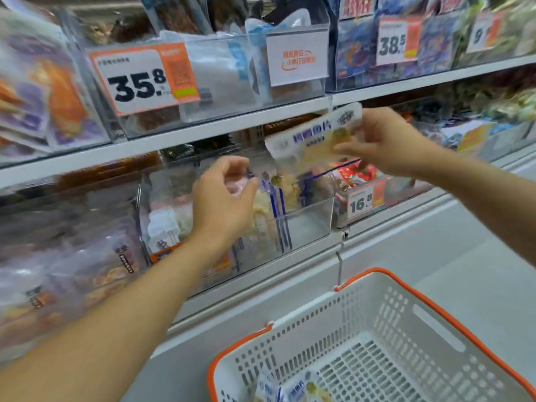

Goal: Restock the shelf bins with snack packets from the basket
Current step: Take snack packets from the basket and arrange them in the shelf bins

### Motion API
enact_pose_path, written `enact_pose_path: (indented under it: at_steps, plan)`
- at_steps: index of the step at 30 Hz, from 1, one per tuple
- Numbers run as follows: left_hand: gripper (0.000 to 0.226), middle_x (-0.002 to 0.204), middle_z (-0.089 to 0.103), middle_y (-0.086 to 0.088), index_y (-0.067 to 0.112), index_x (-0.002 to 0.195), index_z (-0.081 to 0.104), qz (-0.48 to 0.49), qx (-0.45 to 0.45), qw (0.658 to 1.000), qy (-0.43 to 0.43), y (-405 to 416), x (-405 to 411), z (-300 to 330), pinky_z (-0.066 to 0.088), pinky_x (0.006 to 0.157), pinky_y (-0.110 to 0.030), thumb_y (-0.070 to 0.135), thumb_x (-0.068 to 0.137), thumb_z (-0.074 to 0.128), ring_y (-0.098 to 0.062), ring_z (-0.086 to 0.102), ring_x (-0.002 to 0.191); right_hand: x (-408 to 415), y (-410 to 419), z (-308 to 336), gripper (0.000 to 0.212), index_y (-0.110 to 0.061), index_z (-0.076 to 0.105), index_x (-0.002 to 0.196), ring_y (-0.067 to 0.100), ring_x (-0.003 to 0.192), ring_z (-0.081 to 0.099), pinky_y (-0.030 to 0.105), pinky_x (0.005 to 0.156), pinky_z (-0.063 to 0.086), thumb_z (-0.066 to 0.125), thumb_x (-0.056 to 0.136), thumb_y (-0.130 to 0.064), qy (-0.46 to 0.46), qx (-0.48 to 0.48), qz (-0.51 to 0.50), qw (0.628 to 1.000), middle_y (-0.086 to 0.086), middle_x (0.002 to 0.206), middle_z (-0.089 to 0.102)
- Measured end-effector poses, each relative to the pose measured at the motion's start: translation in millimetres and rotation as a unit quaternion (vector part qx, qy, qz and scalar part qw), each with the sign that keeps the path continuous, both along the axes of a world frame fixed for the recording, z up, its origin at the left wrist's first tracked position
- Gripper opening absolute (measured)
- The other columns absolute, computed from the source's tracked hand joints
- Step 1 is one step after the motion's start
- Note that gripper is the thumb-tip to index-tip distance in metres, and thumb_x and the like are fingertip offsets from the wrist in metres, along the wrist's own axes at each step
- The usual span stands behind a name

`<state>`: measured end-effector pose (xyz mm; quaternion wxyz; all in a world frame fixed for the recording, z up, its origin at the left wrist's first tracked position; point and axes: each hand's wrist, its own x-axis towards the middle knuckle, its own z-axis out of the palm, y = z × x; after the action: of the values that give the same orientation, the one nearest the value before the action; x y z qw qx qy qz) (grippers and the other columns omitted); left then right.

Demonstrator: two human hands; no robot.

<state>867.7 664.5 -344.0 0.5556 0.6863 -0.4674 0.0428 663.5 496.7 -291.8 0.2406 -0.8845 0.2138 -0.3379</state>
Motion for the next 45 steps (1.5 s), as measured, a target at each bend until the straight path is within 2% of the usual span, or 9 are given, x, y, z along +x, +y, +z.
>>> enact_pose_path:
  at_steps: [2,6,9,15,25,30,39,43,45]
  plan:
    - [0.038,0.125,0.062,0.002,0.018,0.128,0.059,0.051,0.096,0.969,-0.221,5,13,1,0.046,0.1,-0.033,0.03,0.092,0.065,-0.016,0.057,0.115,2,-7,6,0.018,-0.021,0.062,0.102,0.032,0.085,0.066,0.042,0.073,0.053,0.073,0.088,-0.022,0.121,-0.167,-0.085,0.975,-0.003,0.087,0.067]
    - [0.038,0.131,0.058,-0.006,0.016,0.122,0.054,0.072,0.334,0.874,-0.345,0,11,-9,0.044,0.091,-0.039,0.042,0.103,0.035,-0.027,0.054,0.118,41,5,3,0.033,-0.021,0.051,0.123,0.038,0.096,0.061,0.038,0.07,0.042,0.062,0.095,-0.034,0.268,-0.271,-0.152,0.912,0.012,0.106,0.061]
    - [0.028,0.112,0.062,-0.003,0.022,0.096,0.048,0.072,0.336,0.876,-0.339,-3,11,-10,0.04,0.069,-0.036,0.04,0.104,0.028,-0.026,0.057,0.099,76,13,4,0.034,-0.018,0.053,0.129,0.037,0.104,0.061,0.04,0.074,0.042,0.059,0.096,-0.015,0.299,-0.312,-0.145,0.89,0.013,0.118,0.062]
    - [0.039,0.135,0.055,-0.005,0.017,0.129,0.05,0.074,0.341,0.869,-0.35,-1,11,-11,0.049,0.081,-0.04,0.036,0.105,0.027,-0.029,0.058,0.113,106,15,7,0.04,-0.01,0.056,0.132,0.034,0.101,0.063,0.041,0.08,0.05,0.052,0.093,-0.001,0.323,-0.317,-0.139,0.881,0.015,0.118,0.062]
    - [0.03,0.118,0.058,-0.004,0.017,0.115,0.047,0.099,0.341,0.857,-0.374,1,14,-13,0.036,0.066,-0.034,0.036,0.105,0.026,-0.029,0.06,0.095,132,13,-15,0.031,-0.008,0.059,0.124,0.036,0.109,0.061,0.041,0.074,0.04,0.047,0.096,-0.002,0.354,-0.333,-0.181,0.855,0.013,0.12,0.062]
    - [0.029,0.114,0.058,-0.003,0.018,0.114,0.045,0.096,0.344,0.853,-0.38,1,13,-12,0.031,0.067,-0.034,0.036,0.106,0.023,-0.028,0.058,0.093,134,-13,-46,0.043,-0.012,0.055,0.13,0.037,0.107,0.062,0.04,0.072,0.043,0.051,0.091,0.005,0.33,-0.297,-0.102,0.89,0.015,0.121,0.063]
    - [0.034,0.117,0.06,-0.003,0.018,0.118,0.048,0.087,0.339,0.855,-0.382,5,13,-12,0.031,0.07,-0.033,0.036,0.106,0.022,-0.026,0.058,0.097,123,-20,-53,0.063,-0.013,0.047,0.14,0.035,0.124,0.049,0.042,0.097,0.047,0.068,0.083,0.005,0.293,-0.286,-0.059,0.91,0.015,0.137,0.048]
    - [0.047,0.144,0.049,-0.005,0.015,0.146,0.035,0.089,0.341,0.856,-0.379,4,9,-9,0.039,0.099,-0.038,0.037,0.105,0.027,-0.026,0.05,0.125,112,-15,-49,0.071,-0.016,0.04,0.141,0.033,0.119,0.048,0.041,0.083,0.048,0.072,0.08,0.004,0.259,-0.28,-0.079,0.921,0.012,0.133,0.041]
    - [0.045,0.137,0.054,-0.003,0.016,0.142,0.042,0.086,0.274,0.867,-0.407,5,3,-5,0.04,0.1,-0.041,0.038,0.103,0.037,-0.025,0.052,0.122,100,-10,-49,0.059,-0.017,0.046,0.133,0.03,0.116,0.047,0.04,0.074,0.049,0.072,0.082,-0.004,0.238,-0.296,-0.088,0.921,0.009,0.13,0.042]
